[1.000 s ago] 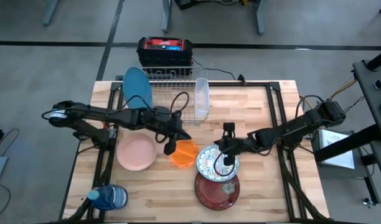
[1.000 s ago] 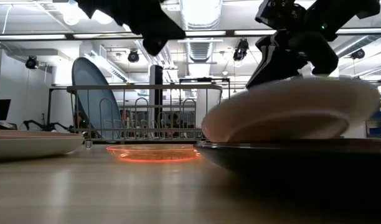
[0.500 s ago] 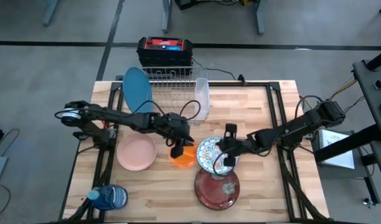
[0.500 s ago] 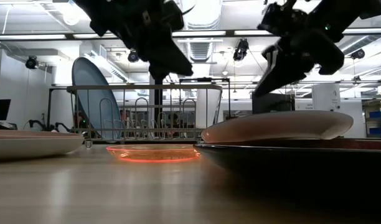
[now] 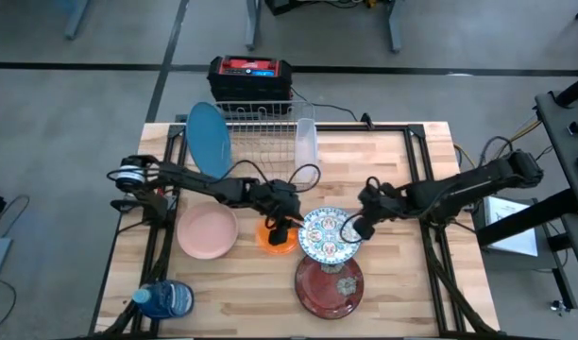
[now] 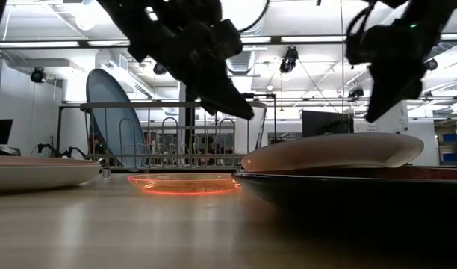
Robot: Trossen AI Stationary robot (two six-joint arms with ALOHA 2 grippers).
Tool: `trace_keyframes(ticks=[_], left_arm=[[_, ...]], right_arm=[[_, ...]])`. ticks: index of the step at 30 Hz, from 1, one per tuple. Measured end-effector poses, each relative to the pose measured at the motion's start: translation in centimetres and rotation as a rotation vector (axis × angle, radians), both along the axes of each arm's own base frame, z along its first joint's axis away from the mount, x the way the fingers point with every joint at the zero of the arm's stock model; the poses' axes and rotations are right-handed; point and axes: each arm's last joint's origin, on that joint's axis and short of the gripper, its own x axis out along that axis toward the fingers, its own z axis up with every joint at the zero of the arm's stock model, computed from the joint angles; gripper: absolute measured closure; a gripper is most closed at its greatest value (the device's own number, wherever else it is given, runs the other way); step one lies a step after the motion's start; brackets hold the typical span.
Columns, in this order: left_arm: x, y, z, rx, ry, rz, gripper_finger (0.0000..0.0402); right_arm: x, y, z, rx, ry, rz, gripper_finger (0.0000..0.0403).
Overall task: Sort dishes
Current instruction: Put the white and blue plate in the dishwasher rack
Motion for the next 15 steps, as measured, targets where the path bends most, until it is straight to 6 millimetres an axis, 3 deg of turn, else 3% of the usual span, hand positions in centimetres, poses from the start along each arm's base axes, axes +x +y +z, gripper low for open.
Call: trace_keyframes(ticks=[8, 15], left_arm=[[1.4, -0.3, -1.8, 0.056, 0.036, -0.058, 0.0313], [1.4, -0.3, -2.6, 0.066, 0.063, -0.067, 0.0320]], right_arm=[[-3.5, -0.4, -1.9, 0.242, -0.019, -0.187, 0.0317], [-3.9, -0.3, -4.0, 0.385, -0.092, -0.271, 0.0239]])
